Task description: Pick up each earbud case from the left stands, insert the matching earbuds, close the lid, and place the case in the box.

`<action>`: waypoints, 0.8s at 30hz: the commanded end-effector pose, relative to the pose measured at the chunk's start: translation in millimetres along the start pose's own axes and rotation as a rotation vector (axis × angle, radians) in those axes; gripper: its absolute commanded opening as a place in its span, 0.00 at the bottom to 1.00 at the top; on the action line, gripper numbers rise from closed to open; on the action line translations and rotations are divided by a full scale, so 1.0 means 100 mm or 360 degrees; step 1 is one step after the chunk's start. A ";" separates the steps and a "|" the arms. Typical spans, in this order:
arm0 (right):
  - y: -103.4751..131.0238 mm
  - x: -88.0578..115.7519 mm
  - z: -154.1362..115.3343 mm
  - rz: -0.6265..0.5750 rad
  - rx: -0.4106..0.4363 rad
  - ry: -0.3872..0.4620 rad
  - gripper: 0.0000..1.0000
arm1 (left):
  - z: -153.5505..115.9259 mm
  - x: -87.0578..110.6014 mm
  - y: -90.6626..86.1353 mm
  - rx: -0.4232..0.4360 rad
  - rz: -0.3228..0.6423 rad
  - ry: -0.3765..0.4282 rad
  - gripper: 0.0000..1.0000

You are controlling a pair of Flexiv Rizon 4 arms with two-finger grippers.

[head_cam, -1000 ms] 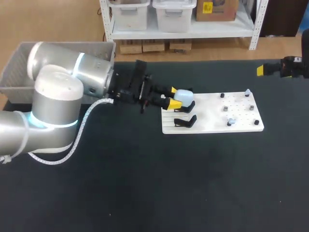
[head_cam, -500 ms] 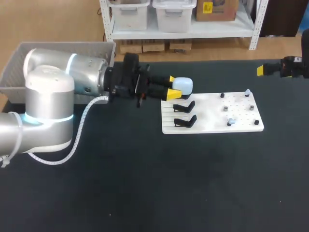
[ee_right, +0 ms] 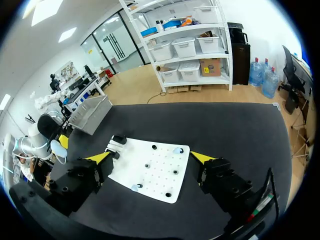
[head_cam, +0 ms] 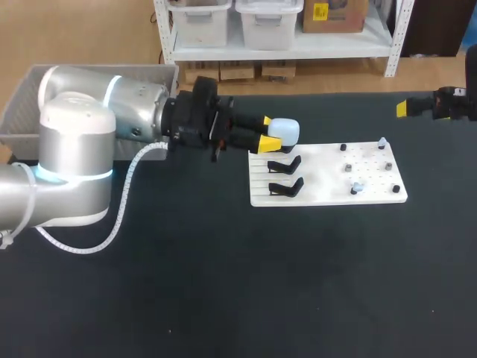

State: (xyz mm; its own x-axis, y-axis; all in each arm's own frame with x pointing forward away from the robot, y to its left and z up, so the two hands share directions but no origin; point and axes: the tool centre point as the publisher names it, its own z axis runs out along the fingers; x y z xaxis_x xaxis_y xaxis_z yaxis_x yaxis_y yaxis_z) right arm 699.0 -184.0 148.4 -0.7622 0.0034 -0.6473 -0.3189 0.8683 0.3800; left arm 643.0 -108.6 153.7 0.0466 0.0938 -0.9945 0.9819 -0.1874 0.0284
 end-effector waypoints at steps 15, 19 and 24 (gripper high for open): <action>0.70 0.07 0.04 -0.0230 -0.0152 0.0058 1.00 | 0.00 0.00 0.00 -0.0003 0.0003 -0.0003 0.00; 0.92 0.17 0.02 -0.0284 -0.0181 0.0082 1.00 | 0.00 0.01 0.02 -0.0005 0.0007 -0.0016 0.00; 1.12 0.27 0.00 -0.0323 -0.0216 0.0116 1.00 | 0.01 0.03 0.07 -0.0019 0.0012 -0.0048 0.00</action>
State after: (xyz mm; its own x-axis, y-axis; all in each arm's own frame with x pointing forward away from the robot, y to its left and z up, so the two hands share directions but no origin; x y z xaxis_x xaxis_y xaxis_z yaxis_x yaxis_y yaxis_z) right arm 650.2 -90.0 169.5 -0.7121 -0.2043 -0.6717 -0.5386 0.7727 0.3360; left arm 647.2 -109.0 155.1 0.0480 0.0716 -0.9963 0.9838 -0.1759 0.0347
